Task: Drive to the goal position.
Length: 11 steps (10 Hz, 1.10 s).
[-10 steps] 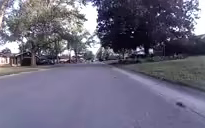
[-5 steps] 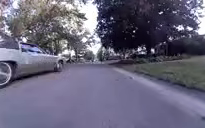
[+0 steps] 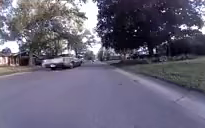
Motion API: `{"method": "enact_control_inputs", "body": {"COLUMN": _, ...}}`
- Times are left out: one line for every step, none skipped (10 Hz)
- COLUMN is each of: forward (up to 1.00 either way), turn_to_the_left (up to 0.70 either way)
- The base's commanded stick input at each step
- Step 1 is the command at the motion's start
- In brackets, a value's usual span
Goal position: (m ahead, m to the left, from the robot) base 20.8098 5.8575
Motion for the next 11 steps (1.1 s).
{"method": "enact_control_inputs", "body": {"forward": 1.00, "turn_to_the_left": 0.00}}
{"method": "enact_control_inputs", "body": {"forward": 1.00, "turn_to_the_left": 0.00}}
{"method": "enact_control_inputs", "body": {"forward": 1.00, "turn_to_the_left": 0.00}}
{"method": "enact_control_inputs", "body": {"forward": 1.00, "turn_to_the_left": 0.00}}
{"method": "enact_control_inputs", "body": {"forward": 1.00, "turn_to_the_left": 0.00}}
{"method": "enact_control_inputs", "body": {"forward": 1.00, "turn_to_the_left": 0.00}}
{"method": "enact_control_inputs", "body": {"forward": 1.00, "turn_to_the_left": 0.00}}
{"method": "enact_control_inputs", "body": {"forward": 1.00, "turn_to_the_left": 0.00}}
{"method": "enact_control_inputs", "body": {"forward": 1.00, "turn_to_the_left": 0.00}}
{"method": "enact_control_inputs", "body": {"forward": 1.00, "turn_to_the_left": 0.00}}
{"method": "enact_control_inputs", "body": {"forward": 1.00, "turn_to_the_left": 0.00}}
